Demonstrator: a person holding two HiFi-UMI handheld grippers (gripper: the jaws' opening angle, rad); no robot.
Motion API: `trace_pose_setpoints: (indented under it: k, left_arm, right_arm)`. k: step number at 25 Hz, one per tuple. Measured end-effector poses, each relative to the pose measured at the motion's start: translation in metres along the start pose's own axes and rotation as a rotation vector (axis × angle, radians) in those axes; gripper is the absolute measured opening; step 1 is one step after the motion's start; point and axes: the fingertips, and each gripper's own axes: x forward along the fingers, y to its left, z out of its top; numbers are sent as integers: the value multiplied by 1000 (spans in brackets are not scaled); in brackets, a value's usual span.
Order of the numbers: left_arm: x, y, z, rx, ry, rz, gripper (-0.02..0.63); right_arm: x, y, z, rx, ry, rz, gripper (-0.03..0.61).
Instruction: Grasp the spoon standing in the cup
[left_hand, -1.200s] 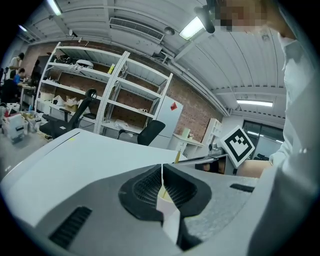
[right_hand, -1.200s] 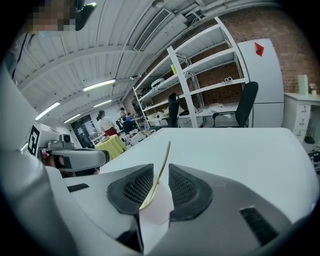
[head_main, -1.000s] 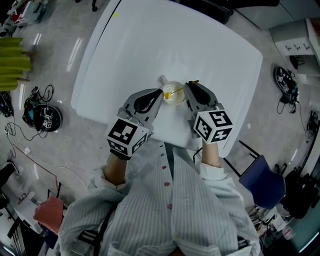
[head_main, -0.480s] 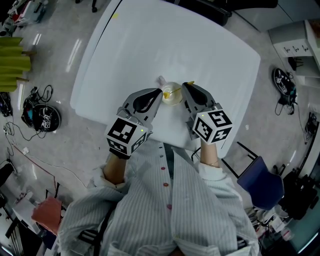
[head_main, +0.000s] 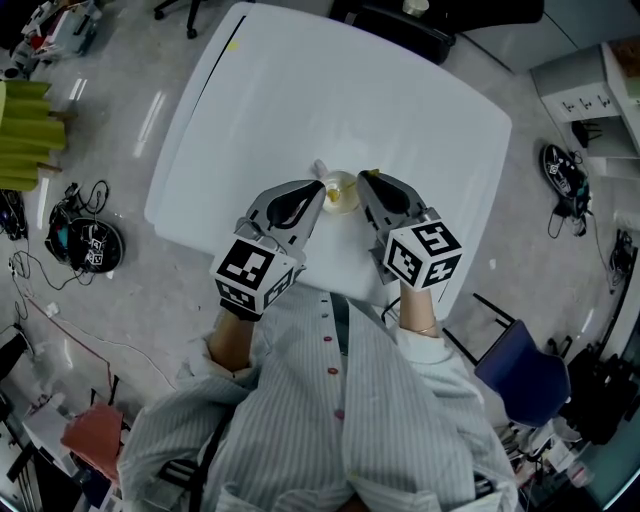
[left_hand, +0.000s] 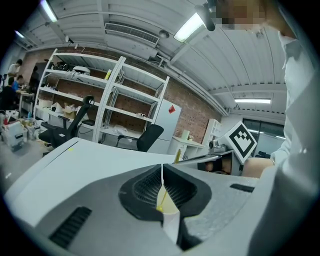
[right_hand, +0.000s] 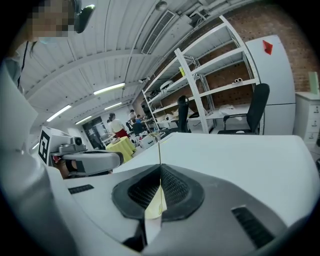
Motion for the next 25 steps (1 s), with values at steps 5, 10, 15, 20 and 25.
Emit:
trace_pose_setpoints:
  k: [5,10,15,20,25]
  left_arm:
    - [-4,-7,10,18,-18,0,15]
    - [-11,-12,22,38,-38,2,15]
    - [-19,-20,40,59,-76,1,15]
    - [-31,-26,57,78,-121,-10,16]
    - [-38,-34,73,80,-162,-33,15]
  right_arm:
    - [-8,6,13,-17,-20,14,12]
    - [-18,15,31,-44,-50,22,12]
    - [-33,24,51,-79,-86,20,12]
    - [-51,40,69,-124,-137,15,12]
    - [-71,51,88,-154,-196,9,12]
